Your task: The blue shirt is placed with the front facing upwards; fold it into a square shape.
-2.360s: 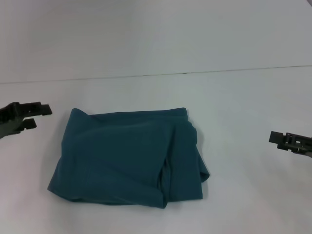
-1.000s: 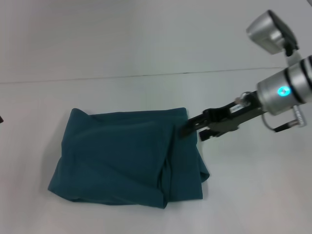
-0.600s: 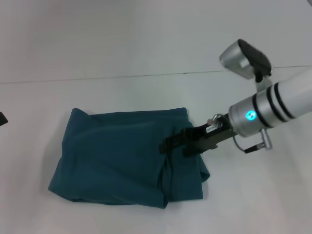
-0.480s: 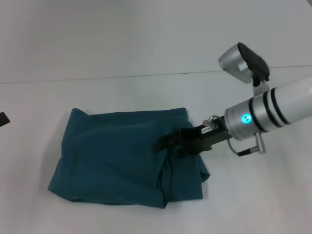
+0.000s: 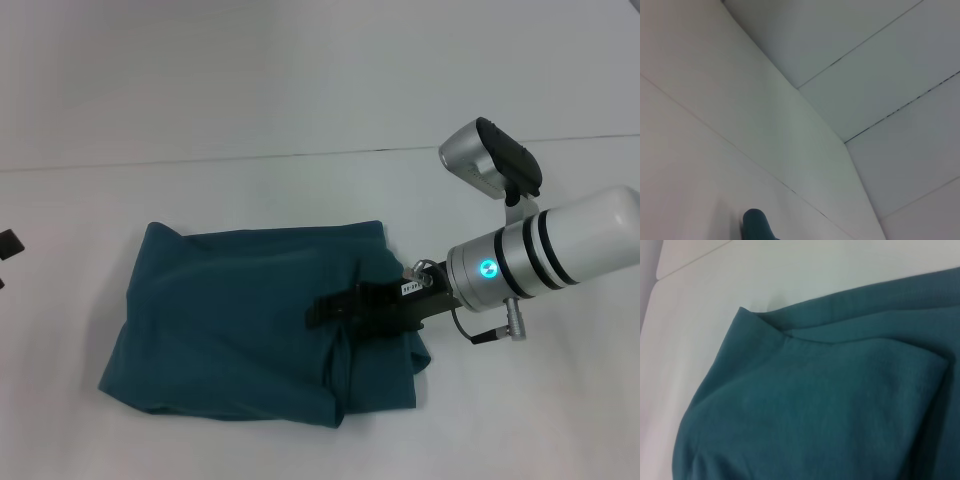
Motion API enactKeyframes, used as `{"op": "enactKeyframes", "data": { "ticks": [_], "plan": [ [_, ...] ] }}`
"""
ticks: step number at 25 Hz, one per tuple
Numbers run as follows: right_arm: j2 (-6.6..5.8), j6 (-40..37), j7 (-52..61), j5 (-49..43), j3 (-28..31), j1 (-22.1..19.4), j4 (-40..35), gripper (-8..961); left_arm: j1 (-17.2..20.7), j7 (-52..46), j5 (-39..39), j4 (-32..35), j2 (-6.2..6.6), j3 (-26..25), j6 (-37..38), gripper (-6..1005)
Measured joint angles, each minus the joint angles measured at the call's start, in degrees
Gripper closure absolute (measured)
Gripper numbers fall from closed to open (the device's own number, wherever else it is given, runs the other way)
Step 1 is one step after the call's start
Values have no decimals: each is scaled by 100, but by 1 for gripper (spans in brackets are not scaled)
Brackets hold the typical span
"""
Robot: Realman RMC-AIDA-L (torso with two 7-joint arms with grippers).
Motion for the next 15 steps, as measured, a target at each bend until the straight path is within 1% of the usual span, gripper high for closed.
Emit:
{"op": "enactKeyframes", "data": {
  "ticks": [6,12,15],
  "plan": [
    [56,193,-58,33,-3,22,113,39,-28,93,0,-196,0,7,-79,51],
    [84,360,-136,91,5,101,280,40,-41,127,0,-313,20,10,-151,51],
    [85,365,-226,284,-7,99,283,41,-47,135,2,-322,22,10,-157,51]
  ]
}}
